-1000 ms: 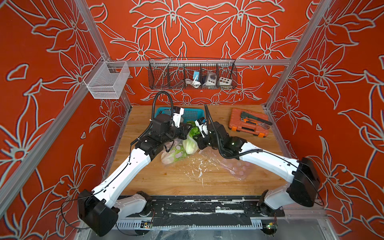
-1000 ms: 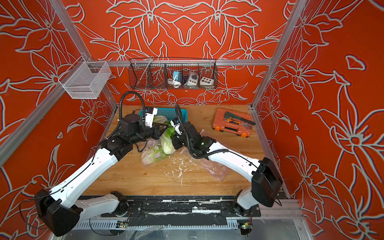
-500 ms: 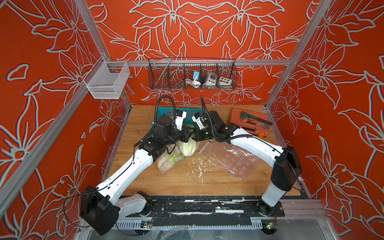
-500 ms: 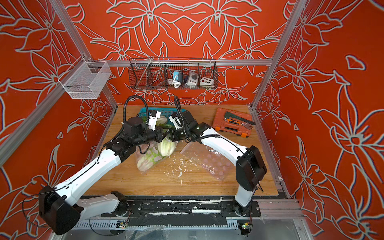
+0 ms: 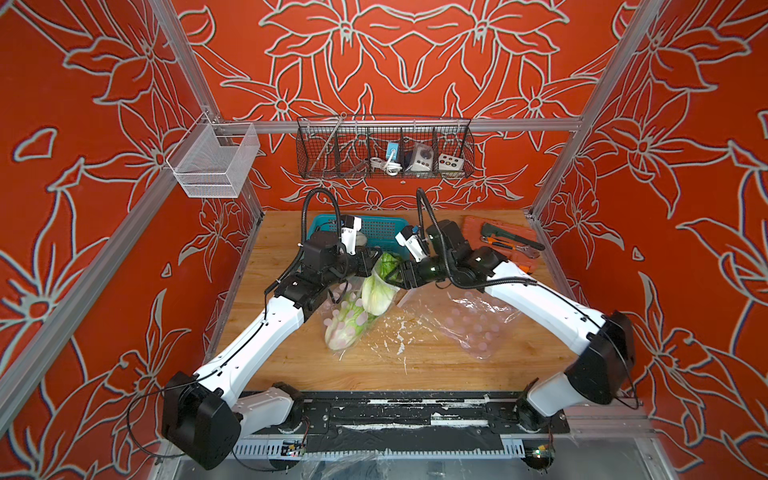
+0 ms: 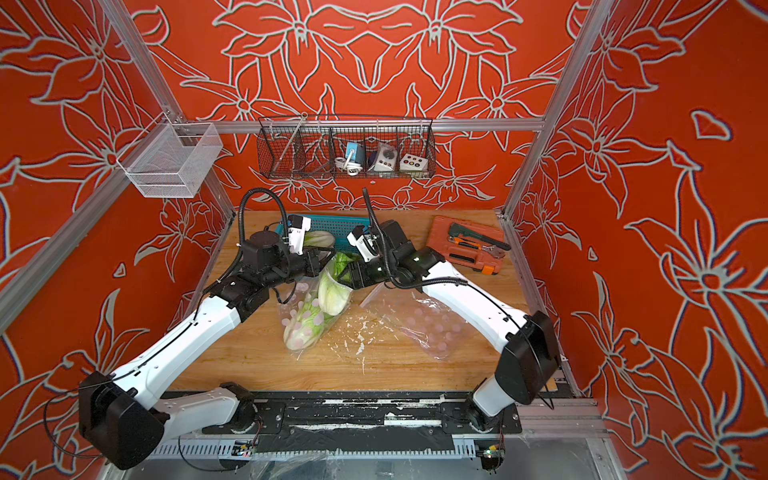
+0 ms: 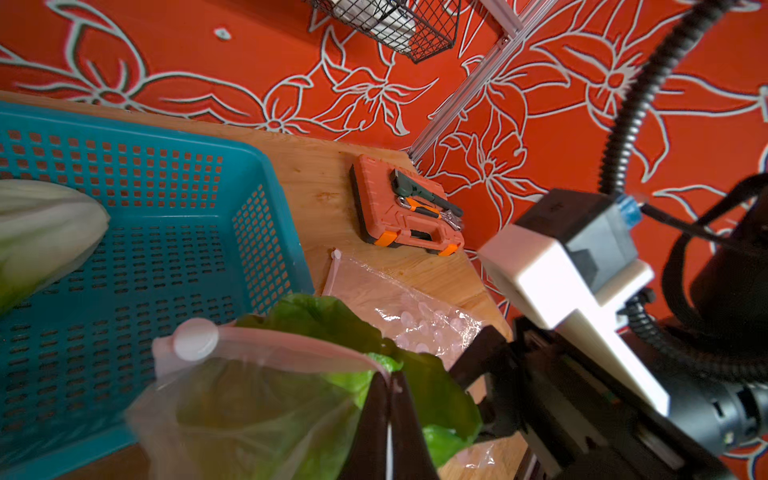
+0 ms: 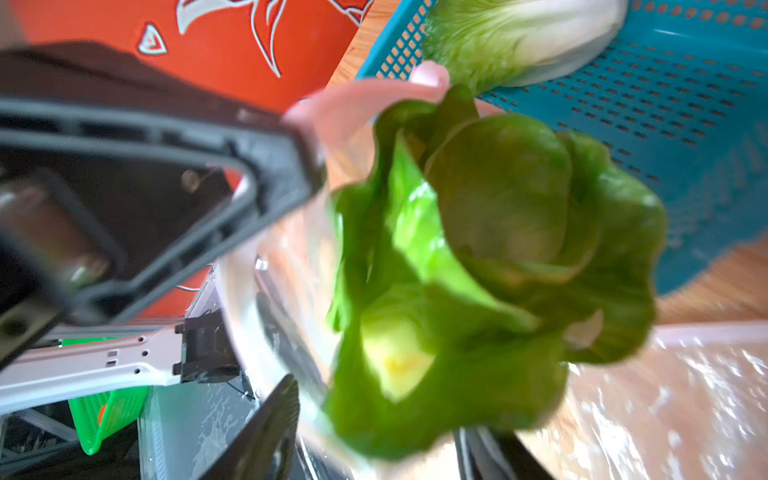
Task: Put the chinese cabbages into a zipper bag and zip it
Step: Place the Chinese cabbage in the zipper food storage bag, then adjust the zipper food storage bag at the center of the board.
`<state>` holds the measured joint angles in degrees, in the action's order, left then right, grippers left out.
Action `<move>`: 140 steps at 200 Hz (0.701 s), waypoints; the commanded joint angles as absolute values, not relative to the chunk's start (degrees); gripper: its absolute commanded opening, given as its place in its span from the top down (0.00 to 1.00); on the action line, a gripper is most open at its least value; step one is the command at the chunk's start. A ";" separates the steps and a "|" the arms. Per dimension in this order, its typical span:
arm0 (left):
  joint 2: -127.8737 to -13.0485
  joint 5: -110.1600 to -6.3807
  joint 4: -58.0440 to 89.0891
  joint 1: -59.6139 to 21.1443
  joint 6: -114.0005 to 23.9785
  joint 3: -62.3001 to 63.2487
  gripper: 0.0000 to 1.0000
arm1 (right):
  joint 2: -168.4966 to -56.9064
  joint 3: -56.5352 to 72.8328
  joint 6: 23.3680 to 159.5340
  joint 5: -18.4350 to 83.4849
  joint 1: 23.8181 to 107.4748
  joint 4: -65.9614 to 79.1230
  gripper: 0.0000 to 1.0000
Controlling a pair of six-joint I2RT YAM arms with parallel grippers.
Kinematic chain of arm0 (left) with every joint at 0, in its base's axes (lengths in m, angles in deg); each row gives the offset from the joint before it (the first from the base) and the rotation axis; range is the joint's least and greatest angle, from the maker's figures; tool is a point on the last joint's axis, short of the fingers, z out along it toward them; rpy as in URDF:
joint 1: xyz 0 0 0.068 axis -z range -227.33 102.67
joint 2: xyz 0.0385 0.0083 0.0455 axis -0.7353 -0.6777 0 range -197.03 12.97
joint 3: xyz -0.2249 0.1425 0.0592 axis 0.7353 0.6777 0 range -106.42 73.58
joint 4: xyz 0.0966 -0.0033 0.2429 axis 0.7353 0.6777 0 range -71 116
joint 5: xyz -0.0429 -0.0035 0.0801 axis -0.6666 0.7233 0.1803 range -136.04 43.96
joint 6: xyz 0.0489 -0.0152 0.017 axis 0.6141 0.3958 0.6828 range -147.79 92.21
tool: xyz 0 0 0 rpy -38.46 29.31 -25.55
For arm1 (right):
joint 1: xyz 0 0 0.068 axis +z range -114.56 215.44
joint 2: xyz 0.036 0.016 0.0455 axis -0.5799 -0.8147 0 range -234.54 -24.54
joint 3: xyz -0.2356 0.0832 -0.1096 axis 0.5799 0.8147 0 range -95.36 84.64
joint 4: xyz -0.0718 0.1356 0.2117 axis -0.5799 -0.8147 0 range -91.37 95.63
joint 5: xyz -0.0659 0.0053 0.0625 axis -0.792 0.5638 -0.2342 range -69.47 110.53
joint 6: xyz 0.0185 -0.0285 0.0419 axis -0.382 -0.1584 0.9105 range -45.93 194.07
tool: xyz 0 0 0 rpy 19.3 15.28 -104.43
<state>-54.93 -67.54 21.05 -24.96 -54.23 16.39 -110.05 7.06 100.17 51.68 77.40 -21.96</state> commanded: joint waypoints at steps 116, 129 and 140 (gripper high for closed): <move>-56.36 -68.66 16.97 -23.31 -55.66 15.39 1.00 | -109.22 17.19 108.54 47.96 77.81 -5.77 0.45; -56.33 -68.64 17.46 -22.92 -55.34 15.48 1.00 | -110.00 16.65 109.41 49.94 77.81 -4.90 0.57; -56.27 -68.70 17.67 -22.81 -55.13 15.61 1.00 | -110.10 16.68 109.66 50.64 77.81 -4.59 0.67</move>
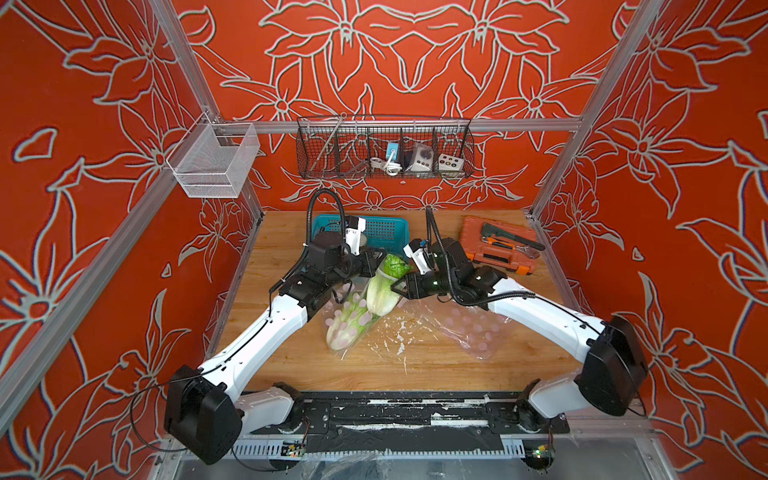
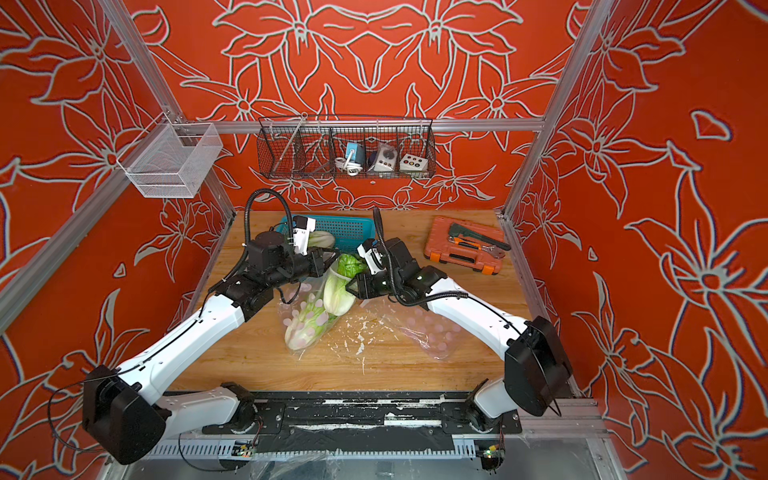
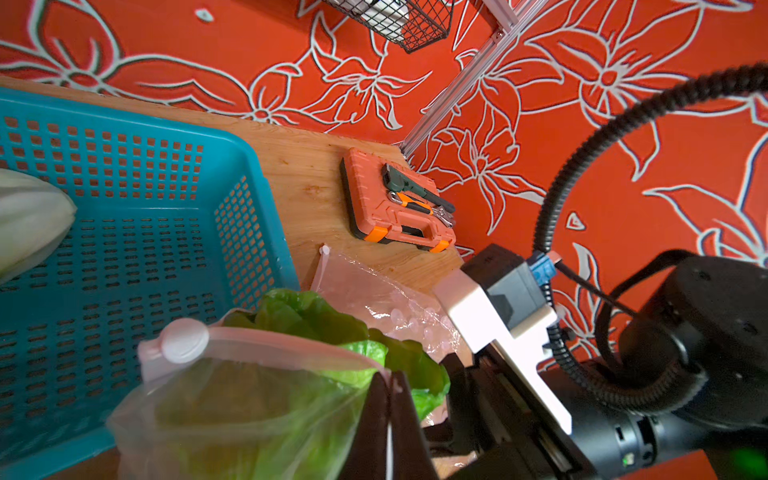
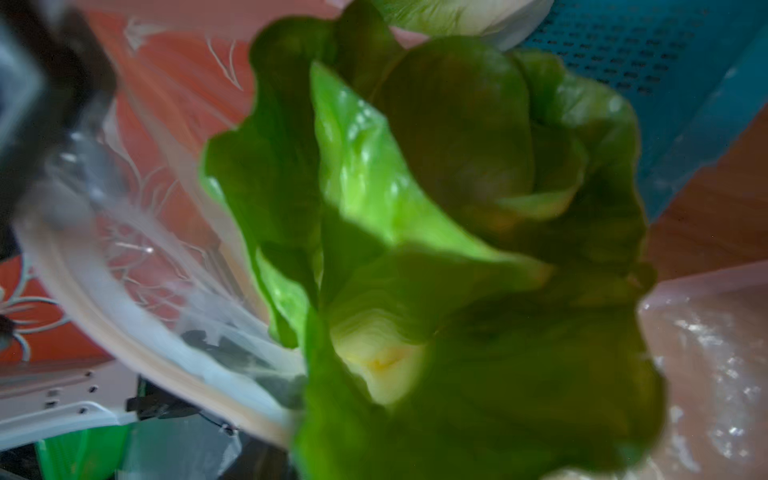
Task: Put the chinese cabbages into a zipper bag and zip it
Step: Adjust the zipper food storage bag at the center of the board.
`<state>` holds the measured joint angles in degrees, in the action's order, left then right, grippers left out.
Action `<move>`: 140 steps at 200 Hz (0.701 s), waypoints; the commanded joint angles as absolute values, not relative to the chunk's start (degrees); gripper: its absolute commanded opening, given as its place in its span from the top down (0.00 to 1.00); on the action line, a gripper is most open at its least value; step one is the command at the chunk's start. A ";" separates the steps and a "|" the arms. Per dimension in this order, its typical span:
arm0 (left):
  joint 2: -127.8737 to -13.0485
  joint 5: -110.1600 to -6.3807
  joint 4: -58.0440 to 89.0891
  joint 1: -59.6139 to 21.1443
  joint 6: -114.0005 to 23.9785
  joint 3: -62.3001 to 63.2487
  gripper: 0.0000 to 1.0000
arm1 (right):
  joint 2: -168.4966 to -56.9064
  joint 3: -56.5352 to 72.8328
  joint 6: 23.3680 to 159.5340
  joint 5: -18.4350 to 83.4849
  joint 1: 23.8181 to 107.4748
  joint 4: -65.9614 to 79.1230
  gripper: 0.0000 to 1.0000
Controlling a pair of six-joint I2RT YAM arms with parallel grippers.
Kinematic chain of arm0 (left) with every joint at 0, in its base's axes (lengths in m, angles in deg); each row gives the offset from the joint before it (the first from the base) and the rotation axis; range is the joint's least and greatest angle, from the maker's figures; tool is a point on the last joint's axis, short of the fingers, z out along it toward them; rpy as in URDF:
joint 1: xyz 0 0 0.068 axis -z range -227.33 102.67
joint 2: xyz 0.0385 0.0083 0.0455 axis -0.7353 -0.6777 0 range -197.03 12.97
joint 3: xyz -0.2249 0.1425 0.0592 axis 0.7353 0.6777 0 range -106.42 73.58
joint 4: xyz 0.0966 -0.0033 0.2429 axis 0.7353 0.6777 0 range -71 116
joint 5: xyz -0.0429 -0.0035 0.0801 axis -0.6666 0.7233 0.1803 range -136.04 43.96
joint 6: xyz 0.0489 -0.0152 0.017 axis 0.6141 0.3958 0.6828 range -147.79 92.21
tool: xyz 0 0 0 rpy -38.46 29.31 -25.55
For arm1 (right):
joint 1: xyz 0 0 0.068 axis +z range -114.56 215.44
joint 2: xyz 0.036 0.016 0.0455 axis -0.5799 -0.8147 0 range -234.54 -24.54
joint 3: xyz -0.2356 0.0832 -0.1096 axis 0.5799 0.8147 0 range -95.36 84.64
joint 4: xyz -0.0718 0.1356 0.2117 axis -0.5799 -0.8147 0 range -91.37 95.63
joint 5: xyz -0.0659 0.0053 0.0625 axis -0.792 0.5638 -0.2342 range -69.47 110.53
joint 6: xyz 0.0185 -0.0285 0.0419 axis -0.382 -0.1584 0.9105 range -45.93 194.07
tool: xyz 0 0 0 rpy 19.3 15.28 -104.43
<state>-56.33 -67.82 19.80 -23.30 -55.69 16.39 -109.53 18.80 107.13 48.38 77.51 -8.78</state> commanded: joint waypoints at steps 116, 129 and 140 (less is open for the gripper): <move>-50.18 -77.41 16.84 -36.32 -56.66 13.42 0.37 | -108.07 6.34 82.68 39.09 76.51 -28.20 0.99; -50.80 -76.73 16.69 -37.39 -55.45 13.73 0.33 | -107.90 10.38 80.43 40.14 74.74 -24.35 1.00; -52.69 -76.57 17.05 -37.63 -54.15 13.96 0.33 | -109.35 13.07 77.52 39.22 73.50 -20.37 1.00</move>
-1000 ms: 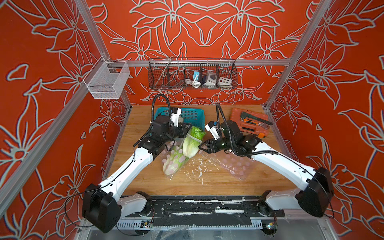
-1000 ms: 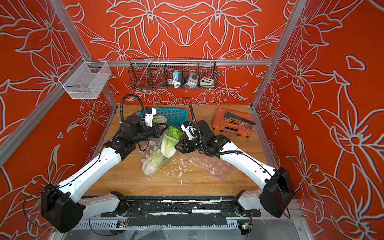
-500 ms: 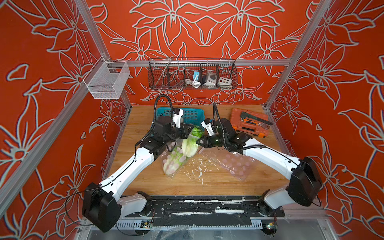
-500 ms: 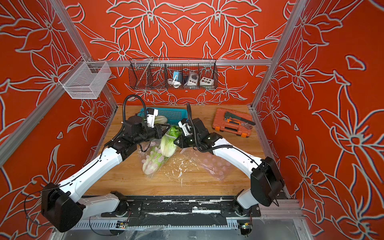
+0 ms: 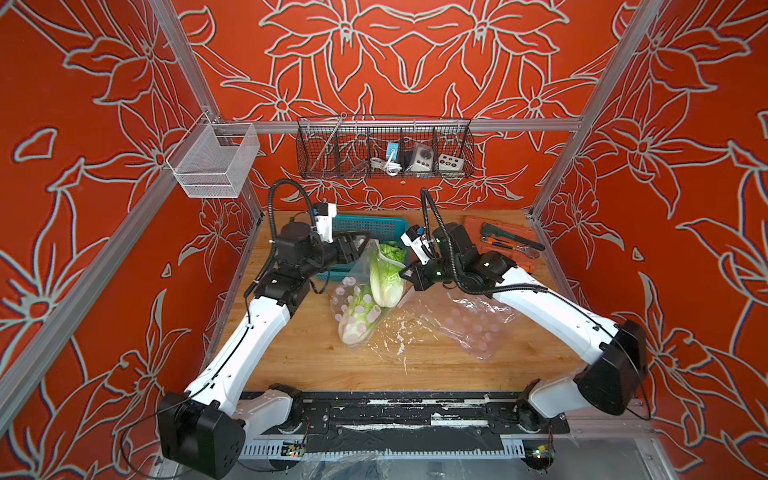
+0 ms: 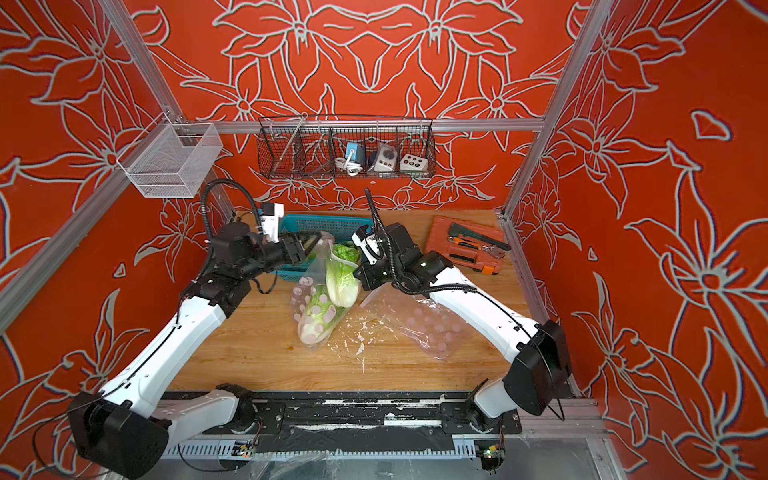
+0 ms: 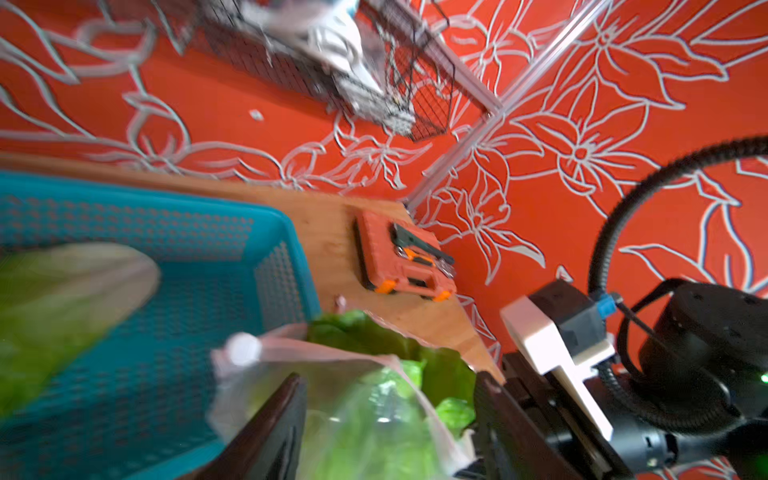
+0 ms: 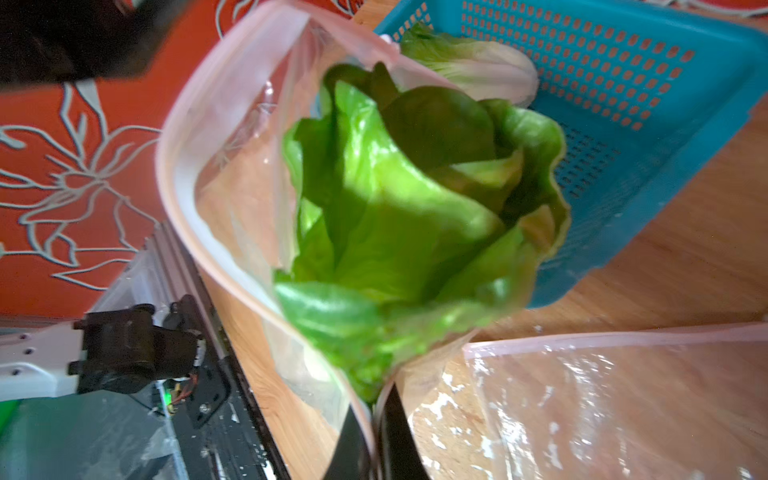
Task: Put the chinese cabbages into a zipper bag and zip it
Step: Adjust the zipper food storage bag at the center of the board.
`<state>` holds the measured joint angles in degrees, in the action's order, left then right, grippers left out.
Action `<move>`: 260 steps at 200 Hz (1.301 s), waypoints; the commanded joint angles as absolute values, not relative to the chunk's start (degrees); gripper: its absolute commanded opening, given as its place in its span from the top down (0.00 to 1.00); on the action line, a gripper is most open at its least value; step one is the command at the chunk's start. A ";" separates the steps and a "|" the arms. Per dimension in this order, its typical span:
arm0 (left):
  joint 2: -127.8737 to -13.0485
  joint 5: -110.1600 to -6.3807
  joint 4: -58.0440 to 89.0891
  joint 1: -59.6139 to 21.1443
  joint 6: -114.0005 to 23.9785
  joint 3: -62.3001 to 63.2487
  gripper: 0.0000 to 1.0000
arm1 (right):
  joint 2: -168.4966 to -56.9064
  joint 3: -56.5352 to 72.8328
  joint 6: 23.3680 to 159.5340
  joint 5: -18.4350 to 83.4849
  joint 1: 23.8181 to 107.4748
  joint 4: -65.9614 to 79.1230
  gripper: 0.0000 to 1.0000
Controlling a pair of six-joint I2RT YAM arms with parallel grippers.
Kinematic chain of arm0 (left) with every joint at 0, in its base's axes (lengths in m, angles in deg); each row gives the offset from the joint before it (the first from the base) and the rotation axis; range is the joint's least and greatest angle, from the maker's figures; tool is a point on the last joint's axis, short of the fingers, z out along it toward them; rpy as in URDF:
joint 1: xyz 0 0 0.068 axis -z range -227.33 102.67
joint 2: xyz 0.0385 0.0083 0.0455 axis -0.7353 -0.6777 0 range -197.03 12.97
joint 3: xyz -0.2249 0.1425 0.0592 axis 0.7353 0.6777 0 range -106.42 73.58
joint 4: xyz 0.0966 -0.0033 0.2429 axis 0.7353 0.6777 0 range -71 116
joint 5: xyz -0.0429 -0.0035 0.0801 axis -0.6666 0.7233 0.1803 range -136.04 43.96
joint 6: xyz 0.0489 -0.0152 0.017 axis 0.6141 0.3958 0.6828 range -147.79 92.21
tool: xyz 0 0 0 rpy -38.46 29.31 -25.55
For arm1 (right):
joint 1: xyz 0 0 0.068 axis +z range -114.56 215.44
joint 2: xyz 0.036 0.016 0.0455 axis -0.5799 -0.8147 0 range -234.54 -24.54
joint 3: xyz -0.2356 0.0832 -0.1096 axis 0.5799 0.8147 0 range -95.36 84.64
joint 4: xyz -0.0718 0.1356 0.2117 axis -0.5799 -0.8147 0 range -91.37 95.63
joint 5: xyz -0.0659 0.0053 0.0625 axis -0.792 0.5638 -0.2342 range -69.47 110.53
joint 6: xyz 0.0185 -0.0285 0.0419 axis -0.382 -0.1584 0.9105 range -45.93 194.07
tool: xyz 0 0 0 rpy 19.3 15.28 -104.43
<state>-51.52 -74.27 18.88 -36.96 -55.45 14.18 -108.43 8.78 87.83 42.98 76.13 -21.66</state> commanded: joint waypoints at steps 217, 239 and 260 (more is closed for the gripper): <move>-67.89 -86.42 -0.92 -35.56 -55.96 26.18 0.49 | -122.38 0.45 76.70 38.02 66.38 -28.14 1.00; -70.06 -84.54 0.82 -35.56 -54.29 24.67 0.52 | -121.93 0.68 76.83 38.53 66.38 -27.87 1.00; -70.20 -82.79 2.39 -36.06 -52.80 23.48 0.54 | -121.50 1.09 76.72 38.61 66.39 -27.91 1.00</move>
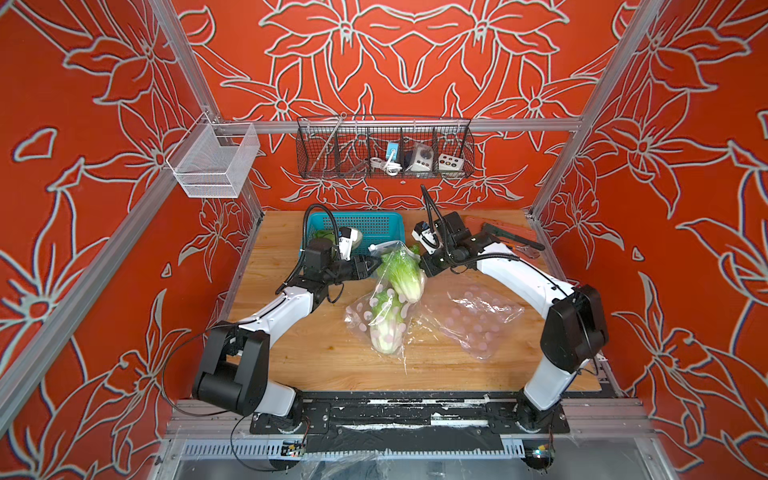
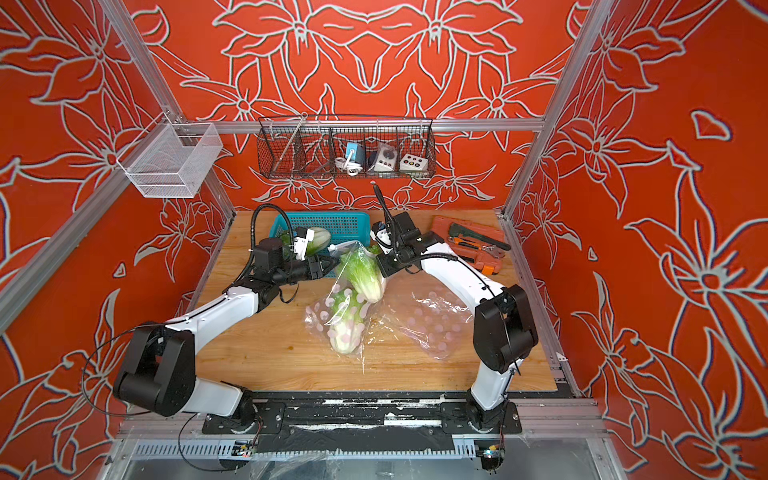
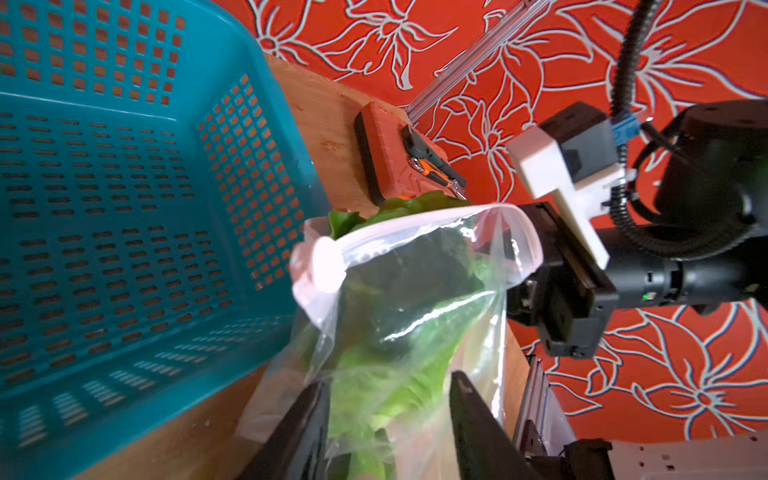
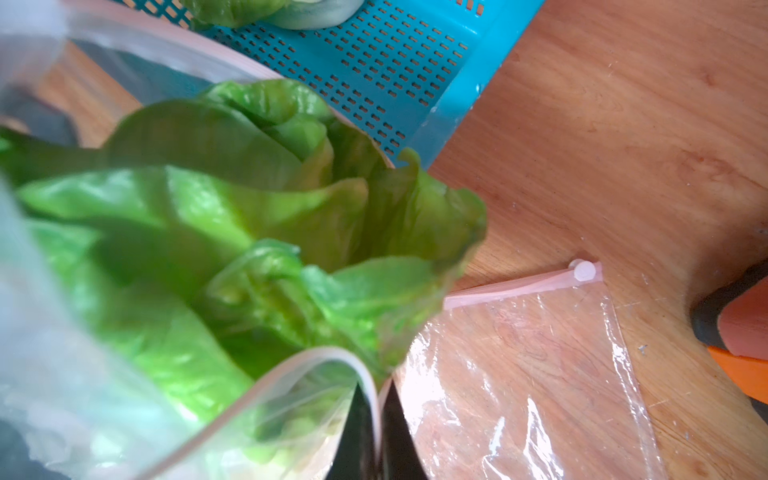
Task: Put the chinese cabbages into a zipper bag and zip it
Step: Adjust the zipper food storage bag at the center of the board.
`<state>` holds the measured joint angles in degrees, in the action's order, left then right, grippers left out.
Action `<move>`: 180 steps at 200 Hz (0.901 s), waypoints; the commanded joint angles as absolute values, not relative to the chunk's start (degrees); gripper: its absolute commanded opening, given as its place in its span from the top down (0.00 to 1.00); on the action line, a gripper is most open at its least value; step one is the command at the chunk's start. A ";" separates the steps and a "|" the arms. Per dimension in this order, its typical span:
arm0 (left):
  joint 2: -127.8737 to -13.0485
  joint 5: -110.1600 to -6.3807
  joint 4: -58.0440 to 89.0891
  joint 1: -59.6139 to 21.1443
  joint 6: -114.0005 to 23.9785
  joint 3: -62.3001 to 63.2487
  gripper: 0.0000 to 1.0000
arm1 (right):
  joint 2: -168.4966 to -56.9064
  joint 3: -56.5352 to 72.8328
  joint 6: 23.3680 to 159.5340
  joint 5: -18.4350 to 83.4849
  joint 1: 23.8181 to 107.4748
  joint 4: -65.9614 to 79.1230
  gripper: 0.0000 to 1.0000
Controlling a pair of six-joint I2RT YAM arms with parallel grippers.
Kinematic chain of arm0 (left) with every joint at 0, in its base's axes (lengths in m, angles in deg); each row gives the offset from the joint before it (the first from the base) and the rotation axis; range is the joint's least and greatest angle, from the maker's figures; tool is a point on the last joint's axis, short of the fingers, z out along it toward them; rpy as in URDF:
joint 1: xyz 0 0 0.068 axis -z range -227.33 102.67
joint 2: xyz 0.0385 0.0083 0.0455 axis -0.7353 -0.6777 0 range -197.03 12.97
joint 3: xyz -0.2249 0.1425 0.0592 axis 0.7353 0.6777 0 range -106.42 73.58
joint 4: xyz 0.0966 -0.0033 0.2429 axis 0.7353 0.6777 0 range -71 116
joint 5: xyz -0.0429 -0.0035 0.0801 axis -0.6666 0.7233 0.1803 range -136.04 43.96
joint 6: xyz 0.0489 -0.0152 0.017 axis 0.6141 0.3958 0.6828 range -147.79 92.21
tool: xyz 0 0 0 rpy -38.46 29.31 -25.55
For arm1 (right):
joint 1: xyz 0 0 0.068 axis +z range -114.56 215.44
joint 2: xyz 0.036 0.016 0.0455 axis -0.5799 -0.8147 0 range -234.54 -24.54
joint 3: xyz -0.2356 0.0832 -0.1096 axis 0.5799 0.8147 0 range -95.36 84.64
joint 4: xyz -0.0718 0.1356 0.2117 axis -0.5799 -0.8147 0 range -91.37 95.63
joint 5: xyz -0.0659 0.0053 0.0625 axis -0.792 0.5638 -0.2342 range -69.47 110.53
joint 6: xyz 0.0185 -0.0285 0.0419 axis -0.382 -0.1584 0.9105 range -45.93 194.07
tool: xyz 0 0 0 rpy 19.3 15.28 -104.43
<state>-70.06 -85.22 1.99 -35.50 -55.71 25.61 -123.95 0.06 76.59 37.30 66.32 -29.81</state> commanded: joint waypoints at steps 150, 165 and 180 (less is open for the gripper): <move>-74.06 -86.89 -4.58 -38.63 -55.66 22.07 0.91 | -119.19 1.26 75.75 40.30 66.17 -28.12 1.00; -71.55 -86.60 -1.23 -39.28 -53.38 19.89 1.00 | -115.12 3.45 76.37 42.13 65.64 -27.27 1.00; -67.19 -86.69 1.41 -39.43 -50.39 18.26 1.00 | -109.54 5.22 77.58 45.13 65.16 -26.39 1.00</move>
<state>-74.19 -85.88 -0.35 -38.86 -54.95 22.23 -118.86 3.58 76.90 40.19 66.14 -28.39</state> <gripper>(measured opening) 0.054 0.050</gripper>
